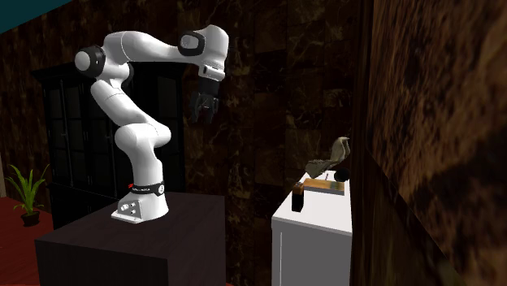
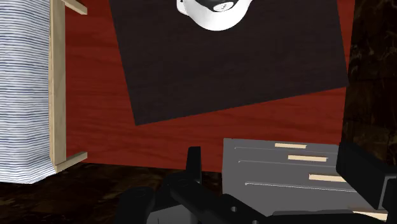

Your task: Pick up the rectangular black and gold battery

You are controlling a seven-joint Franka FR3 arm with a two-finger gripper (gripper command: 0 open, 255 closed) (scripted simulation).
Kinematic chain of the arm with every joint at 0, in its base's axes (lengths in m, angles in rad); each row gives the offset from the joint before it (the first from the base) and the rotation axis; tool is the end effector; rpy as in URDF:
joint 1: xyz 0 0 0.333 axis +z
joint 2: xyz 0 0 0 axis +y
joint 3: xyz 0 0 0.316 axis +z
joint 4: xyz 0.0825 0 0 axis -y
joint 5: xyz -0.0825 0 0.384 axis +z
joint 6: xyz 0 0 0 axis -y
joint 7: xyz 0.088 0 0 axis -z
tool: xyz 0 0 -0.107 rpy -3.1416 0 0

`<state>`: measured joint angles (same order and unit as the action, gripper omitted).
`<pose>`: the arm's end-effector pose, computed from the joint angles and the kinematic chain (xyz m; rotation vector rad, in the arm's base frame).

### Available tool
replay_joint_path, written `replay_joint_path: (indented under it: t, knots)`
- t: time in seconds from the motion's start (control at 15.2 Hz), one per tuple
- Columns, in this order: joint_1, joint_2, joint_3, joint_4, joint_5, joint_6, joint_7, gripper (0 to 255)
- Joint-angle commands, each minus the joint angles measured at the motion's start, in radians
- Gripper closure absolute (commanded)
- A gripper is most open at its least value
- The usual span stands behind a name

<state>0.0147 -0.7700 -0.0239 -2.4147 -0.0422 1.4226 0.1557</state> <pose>0.2906 -0.0093 0.5474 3.0708 -0.2429 -0.3396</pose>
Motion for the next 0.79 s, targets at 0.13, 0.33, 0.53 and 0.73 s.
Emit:
replay_joint_path:
  t: [0.13, 0.33, 0.53, 0.73]
  knots:
    - [0.002, 0.071, 0.0, 0.01, 0.007, 0.06, 0.007, 0]
    - [0.004, 0.182, 0.001, 0.035, 0.016, 0.143, 0.016, 0]
    - [0.007, 0.297, 0.001, 0.073, 0.026, 0.217, 0.023, 0]
    - [0.009, 0.414, 0.001, 0.123, 0.036, 0.282, 0.029, 0]
